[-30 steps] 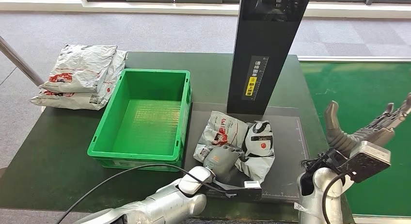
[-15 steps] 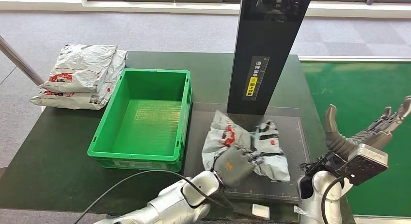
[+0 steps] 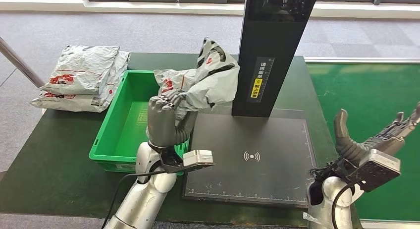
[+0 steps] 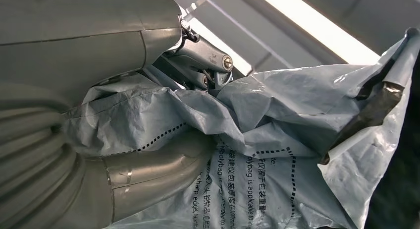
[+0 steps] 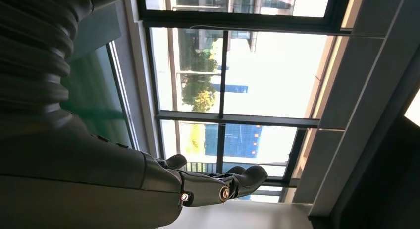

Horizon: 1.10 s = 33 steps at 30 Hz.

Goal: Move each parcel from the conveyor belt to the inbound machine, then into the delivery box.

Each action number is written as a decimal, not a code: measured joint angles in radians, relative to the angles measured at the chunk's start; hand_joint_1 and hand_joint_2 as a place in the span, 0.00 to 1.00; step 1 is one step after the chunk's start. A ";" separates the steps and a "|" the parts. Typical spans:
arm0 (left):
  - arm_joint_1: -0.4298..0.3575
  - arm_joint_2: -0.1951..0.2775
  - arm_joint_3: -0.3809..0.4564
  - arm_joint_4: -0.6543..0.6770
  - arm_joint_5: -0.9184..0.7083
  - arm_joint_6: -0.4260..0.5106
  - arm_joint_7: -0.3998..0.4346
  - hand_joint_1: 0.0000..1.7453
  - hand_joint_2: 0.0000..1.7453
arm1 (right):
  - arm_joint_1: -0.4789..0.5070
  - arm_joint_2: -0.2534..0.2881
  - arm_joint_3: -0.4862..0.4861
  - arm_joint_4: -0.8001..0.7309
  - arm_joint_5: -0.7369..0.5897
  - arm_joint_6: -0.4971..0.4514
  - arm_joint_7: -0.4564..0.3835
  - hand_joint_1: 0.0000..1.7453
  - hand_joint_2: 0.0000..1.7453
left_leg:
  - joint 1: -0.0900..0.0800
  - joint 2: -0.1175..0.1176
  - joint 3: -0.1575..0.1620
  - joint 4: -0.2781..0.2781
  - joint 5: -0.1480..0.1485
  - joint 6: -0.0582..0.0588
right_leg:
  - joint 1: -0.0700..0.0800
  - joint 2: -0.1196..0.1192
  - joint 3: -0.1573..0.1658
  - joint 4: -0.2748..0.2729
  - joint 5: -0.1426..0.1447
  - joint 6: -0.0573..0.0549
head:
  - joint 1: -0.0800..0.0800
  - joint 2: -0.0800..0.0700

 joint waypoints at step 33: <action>0.080 0.021 0.403 0.189 -0.079 -0.002 0.097 0.00 0.25 | 0.010 0.000 -0.002 -0.007 0.005 0.056 0.000 0.00 1.00 | 0.000 0.000 0.000 0.000 0.000 0.000 | 0.000 0.000 -0.001 0.000 0.000 0.000 | 0.000 0.000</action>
